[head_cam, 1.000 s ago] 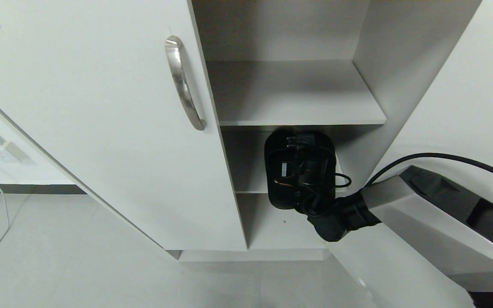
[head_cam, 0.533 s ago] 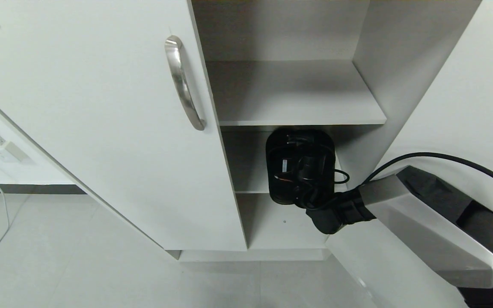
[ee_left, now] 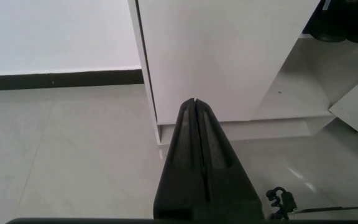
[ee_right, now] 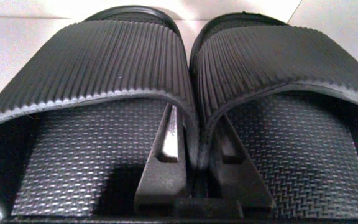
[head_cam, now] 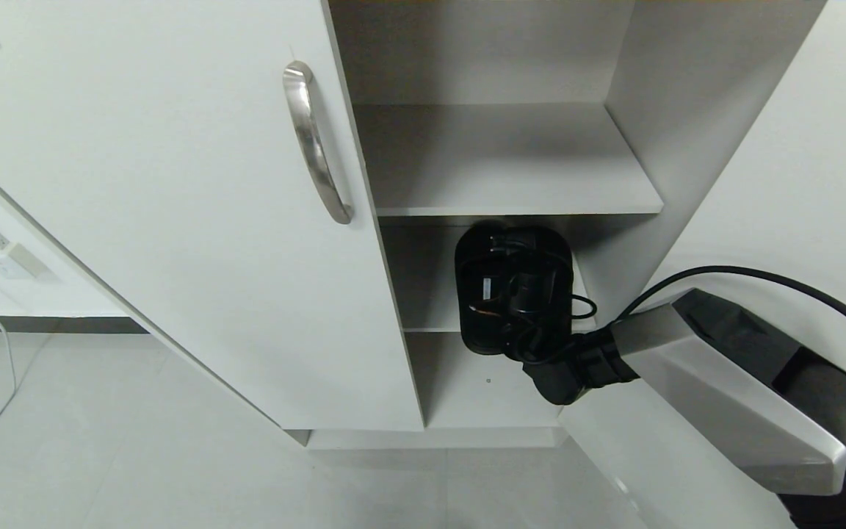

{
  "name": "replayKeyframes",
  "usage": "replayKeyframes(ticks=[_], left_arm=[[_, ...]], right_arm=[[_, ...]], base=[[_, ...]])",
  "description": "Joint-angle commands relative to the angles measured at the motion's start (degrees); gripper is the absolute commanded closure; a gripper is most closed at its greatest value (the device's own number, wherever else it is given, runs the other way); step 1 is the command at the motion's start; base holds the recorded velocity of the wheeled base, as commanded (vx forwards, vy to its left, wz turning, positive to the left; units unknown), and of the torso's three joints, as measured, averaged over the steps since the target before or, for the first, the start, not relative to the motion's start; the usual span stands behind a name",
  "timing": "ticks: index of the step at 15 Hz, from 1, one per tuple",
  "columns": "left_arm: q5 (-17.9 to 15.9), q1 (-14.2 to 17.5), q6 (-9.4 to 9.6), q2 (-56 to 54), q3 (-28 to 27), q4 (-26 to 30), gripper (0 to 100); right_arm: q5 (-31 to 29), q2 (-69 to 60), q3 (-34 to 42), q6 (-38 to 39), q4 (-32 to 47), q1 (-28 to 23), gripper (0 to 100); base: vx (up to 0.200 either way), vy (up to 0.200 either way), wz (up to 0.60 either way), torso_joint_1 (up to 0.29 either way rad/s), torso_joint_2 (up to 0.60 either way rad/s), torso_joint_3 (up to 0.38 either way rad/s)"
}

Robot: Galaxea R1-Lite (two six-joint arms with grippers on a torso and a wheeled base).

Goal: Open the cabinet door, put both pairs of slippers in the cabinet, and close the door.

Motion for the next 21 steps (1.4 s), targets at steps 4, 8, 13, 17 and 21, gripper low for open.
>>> replayKeyframes(ticks=[4,8,13,17,21], left_arm=[[0.1,0.01,0.01,0.05,0.0,0.0,100],[0.1,0.01,-0.08,0.05,0.0,0.0,100],[0.01,0.01,-0.08,0.05,0.0,0.0,100],[0.01,0.01,-0.08,0.14,0.0,0.0,100],[0.01,0.01,-0.08,0.05,0.0,0.0,100]], right_arm=[[-0.03,-0.62,2.6,-0.02,-0.68,0.28,0],[-0.2,-4.13,9.8,-0.11,-4.63,1.69,0],[-0.38,-13.1,28.0,-0.11,-13.51,5.64,0],[-0.38,-15.47,38.98,-0.2,-20.1,8.1,0],[-0.11,-15.38,40.92,-0.72,-23.79,8.37,0]], base=[[0.0,0.0,0.0,0.0,0.0,0.0],[0.0,0.0,0.0,0.0,0.0,0.0],[0.0,0.0,0.0,0.0,0.0,0.0],[0.0,0.0,0.0,0.0,0.0,0.0],[0.0,0.0,0.0,0.0,0.0,0.0]])
